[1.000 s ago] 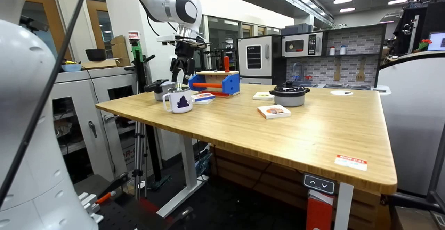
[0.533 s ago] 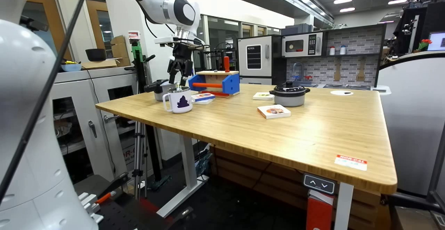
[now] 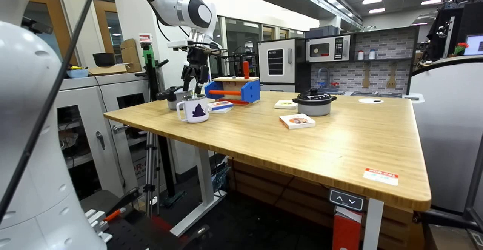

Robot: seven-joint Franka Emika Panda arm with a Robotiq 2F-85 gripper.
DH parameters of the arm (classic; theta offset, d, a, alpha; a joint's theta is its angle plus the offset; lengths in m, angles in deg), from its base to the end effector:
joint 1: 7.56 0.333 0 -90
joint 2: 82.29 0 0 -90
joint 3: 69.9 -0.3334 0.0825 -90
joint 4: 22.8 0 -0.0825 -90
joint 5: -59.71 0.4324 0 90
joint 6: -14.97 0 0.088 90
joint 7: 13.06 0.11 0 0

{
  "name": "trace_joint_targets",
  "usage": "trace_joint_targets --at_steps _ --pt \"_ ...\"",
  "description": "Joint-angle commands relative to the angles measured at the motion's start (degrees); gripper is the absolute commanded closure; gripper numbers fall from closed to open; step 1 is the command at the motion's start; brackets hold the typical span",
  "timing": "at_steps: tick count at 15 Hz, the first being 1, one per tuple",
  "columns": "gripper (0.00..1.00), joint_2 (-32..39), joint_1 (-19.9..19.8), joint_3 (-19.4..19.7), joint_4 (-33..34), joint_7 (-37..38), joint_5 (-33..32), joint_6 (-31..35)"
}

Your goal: Remove the marker from the mug cup and place it on the table

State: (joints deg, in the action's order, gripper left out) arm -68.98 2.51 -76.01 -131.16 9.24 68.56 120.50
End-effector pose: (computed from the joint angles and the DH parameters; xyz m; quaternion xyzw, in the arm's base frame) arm 0.5953 0.1836 0.3535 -0.9832 0.0831 0.1591 0.0324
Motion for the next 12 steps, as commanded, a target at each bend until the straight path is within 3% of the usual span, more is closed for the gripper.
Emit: trace_joint_targets --at_steps 1,2,3,12 --pt "0.00 0.9 0.2 0.0 1.5 1.0 -0.7 -1.6" --pt "0.18 0.9 0.2 0.0 1.6 0.9 -0.7 -1.6" --pt "0.26 1.0 0.2 0.1 1.7 1.0 -0.6 -1.6" --pt "0.88 0.9 -0.1 0.3 2.3 1.0 -0.3 -1.9"
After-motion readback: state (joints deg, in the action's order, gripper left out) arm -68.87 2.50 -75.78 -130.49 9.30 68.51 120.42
